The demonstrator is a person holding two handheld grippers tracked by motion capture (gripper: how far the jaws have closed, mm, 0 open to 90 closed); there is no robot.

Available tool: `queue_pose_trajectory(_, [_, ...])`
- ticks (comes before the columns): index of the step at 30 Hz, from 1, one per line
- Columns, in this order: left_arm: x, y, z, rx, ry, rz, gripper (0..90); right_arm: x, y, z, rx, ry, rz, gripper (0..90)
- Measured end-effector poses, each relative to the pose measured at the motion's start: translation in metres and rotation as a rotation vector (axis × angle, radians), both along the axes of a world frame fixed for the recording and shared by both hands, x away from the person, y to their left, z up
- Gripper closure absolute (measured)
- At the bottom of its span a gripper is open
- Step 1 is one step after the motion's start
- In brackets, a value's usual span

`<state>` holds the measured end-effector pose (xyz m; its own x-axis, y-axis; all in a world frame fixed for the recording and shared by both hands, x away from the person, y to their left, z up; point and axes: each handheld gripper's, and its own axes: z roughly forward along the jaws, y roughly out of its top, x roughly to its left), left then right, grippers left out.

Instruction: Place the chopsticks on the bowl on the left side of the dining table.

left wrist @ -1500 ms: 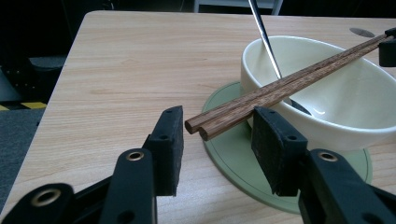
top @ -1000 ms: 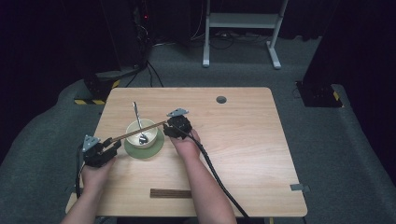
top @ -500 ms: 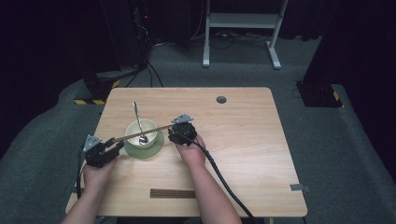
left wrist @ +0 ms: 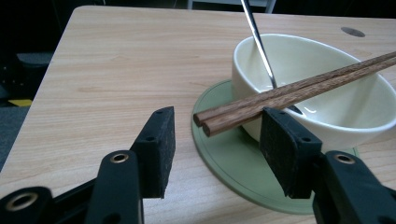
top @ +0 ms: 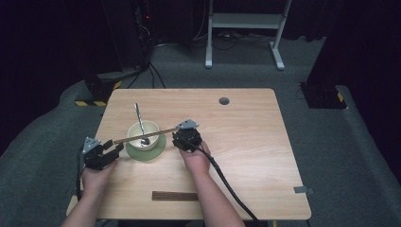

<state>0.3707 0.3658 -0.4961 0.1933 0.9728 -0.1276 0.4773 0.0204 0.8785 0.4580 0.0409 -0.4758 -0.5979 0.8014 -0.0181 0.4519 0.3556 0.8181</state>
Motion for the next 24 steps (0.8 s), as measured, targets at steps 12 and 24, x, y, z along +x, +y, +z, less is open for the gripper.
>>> queue_pose_trajectory(12, [0.001,0.002,0.0,-0.011,-0.009,0.024,58.1,-0.009,-0.009,0.004,0.007,0.016,-0.026,61.6])
queue_pose_trajectory(24, [0.008,0.003,-0.001,-0.027,-0.008,0.029,64.5,-0.015,-0.007,-0.002,0.014,0.009,-0.025,68.9])
